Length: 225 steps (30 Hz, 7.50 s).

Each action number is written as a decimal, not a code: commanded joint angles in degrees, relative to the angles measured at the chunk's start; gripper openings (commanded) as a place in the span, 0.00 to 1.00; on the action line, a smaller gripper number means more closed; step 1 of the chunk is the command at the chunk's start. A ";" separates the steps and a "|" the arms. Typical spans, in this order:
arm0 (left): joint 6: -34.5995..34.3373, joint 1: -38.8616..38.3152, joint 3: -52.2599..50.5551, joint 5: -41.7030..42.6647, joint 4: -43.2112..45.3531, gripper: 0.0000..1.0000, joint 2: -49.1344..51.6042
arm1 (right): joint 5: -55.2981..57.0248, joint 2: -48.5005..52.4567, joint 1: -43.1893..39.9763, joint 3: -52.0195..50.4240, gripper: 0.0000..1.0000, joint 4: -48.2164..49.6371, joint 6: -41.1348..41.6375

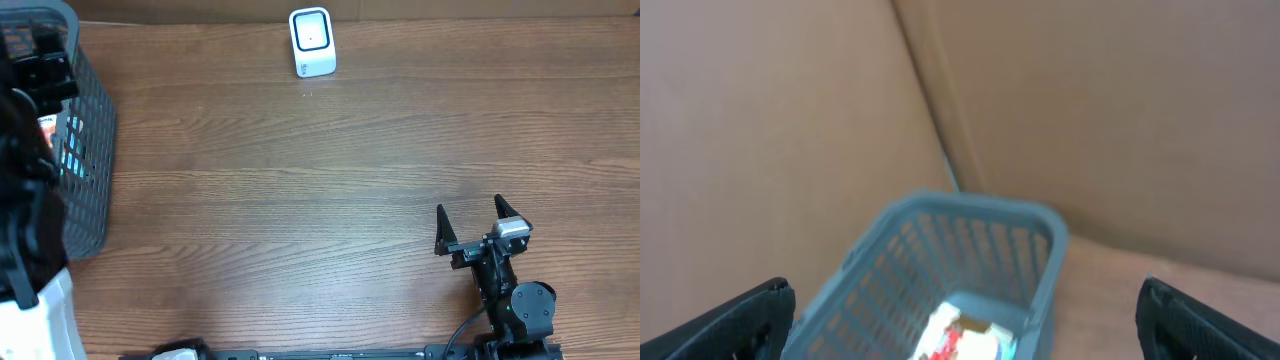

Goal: Scan the item barcode
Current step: 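Move the left gripper into the grey basket toward the snack packets, then grasp a teal-and-orange snack packet in the basket with the left gripper, then carry the teal packet out toward the table centre near the right gripper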

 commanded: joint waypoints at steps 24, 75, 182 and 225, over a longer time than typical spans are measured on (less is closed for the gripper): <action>1.81 34.05 1.84 31.89 -17.49 1.00 28.52 | 0.72 -0.57 0.17 -0.61 1.00 0.13 0.17; 12.33 25.99 6.19 30.25 -17.09 0.57 50.58 | 0.72 -0.57 0.17 -0.61 1.00 0.13 0.17; -20.57 -64.63 -31.19 24.52 5.99 0.61 32.81 | 0.72 -0.57 0.17 -0.61 1.00 0.13 0.17; -18.82 -65.20 -22.64 23.08 1.81 1.00 34.18 | 0.72 -0.57 0.17 -0.61 1.00 0.13 0.17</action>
